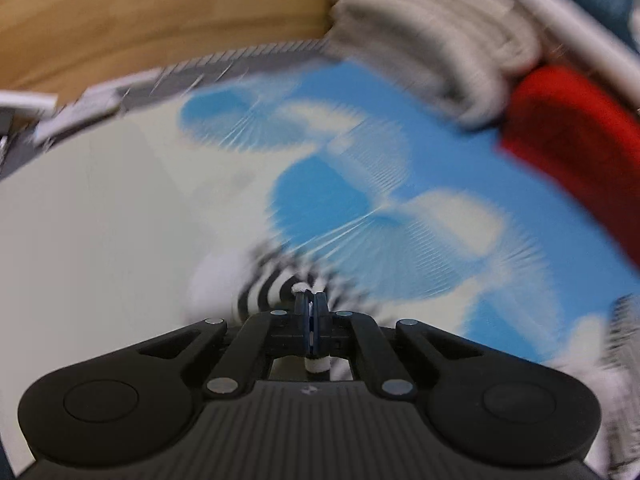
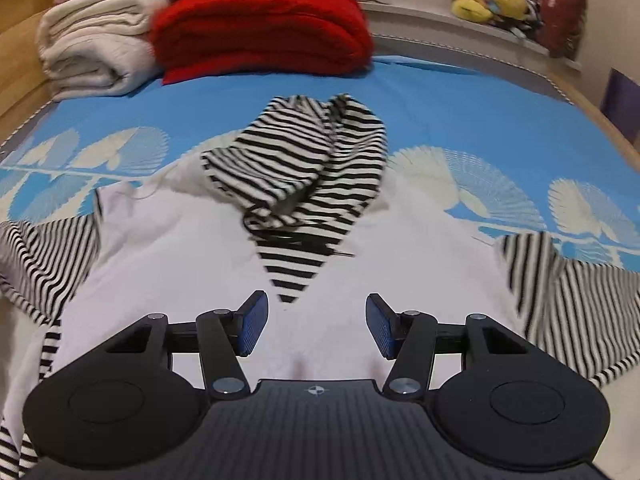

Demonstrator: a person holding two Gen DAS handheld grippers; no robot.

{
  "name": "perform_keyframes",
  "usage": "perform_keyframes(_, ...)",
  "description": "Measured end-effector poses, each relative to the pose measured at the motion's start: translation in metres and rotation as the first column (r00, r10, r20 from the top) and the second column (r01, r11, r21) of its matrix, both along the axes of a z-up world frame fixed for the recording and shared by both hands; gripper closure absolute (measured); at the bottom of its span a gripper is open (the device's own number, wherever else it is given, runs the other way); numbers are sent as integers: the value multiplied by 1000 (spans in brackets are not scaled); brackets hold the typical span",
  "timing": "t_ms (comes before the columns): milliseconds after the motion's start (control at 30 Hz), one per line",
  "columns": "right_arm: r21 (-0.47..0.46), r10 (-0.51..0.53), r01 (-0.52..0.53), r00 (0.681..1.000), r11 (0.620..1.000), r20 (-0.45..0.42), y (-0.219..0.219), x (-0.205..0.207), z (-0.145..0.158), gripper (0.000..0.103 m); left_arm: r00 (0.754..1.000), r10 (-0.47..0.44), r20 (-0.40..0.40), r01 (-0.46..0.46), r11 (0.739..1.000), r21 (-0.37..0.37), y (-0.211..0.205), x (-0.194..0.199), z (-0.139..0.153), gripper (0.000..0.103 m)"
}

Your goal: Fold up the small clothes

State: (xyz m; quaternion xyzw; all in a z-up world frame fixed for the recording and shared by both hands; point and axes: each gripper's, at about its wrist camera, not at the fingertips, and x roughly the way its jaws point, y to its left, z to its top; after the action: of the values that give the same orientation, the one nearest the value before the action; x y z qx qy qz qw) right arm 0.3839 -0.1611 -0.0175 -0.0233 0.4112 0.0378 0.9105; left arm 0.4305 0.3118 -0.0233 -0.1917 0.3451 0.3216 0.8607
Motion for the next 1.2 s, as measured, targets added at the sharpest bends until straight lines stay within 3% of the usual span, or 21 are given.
perform_keyframes(133, 2, -45, 45, 999, 999, 22, -17, 2, 6, 47, 975, -199, 99, 192, 978, 76, -78, 1, 49, 102)
perform_keyframes(233, -5, -74, 75, 996, 997, 50, -30, -1, 12, 47, 899, -428, 98, 413, 900, 142, -164, -2, 61, 102)
perform_keyframes(267, -4, -86, 86, 995, 996, 57, -35, -1, 13, 47, 863, -499, 80, 483, 861, 161, -194, -6, 61, 102)
perform_keyframes(333, -6, -112, 113, 991, 994, 75, -45, -2, 14, 47, 757, -651, 54, 641, 756, 134, -248, -13, 55, 101)
perform_keyframes(400, -17, -146, 147, 986, 989, 82, -54, 0, 11, 47, 607, -794, 46, 793, 608, 35, -290, -21, 46, 97)
perform_keyframes(433, -18, -167, 169, 983, 985, 76, -58, 0, 8, 47, 533, -845, 40, 846, 533, -28, -304, -21, 41, 84)
perform_keyframes(467, -13, -190, 191, 980, 981, 64, -63, 2, 5, 47, 489, -872, 34, 871, 486, -69, -313, -22, 36, 70)
perform_keyframes(500, 1, -216, 216, 975, 976, 46, -69, 5, 2, 47, 502, -864, 31, 864, 499, -69, -315, -21, 35, 69)
perform_keyframes(533, 15, -232, 232, 972, 973, 29, -72, 7, -1, 47, 545, -838, 23, 838, 543, -57, -310, -18, 35, 69)
perform_keyframes(600, 51, -273, 273, 962, 961, -3, -78, 11, -6, 47, 643, -766, 11, 765, 642, -54, -286, -5, 34, 69)
perform_keyframes(667, 81, -295, 296, 955, 952, -26, -80, 14, -12, 48, 757, -653, -2, 652, 757, -47, -252, 9, 32, 69)
perform_keyframes(700, 98, -295, 297, 955, 950, -32, -79, 16, -13, 55, 820, -572, -35, 572, 820, -11, -234, 12, 30, 69)
perform_keyframes(767, 116, -269, 270, 963, 956, -31, -72, 19, -16, 70, 882, -463, -89, 469, 880, 74, -209, 22, 30, 69)
perform_keyframes(867, 160, -203, 207, 978, 965, -37, -60, 26, -21, 73, 917, -393, -76, 396, 917, 40, -179, 21, 28, 69)
perform_keyframes(967, 238, -203, 216, 976, 947, -79, -55, 37, -33, 73, 921, -383, -69, 384, 923, 6, -169, 23, 27, 69)
perform_keyframes(1067, 308, -276, 323, 943, 895, -188, -61, 51, -58, 64, 917, -394, -67, 395, 918, 8, -172, 20, 29, 69)
perform_keyframes(1200, 378, -342, 460, 876, 803, -339, -71, 60, -94, 62, 921, -386, -59, 387, 922, -1, -171, 24, 26, 69)
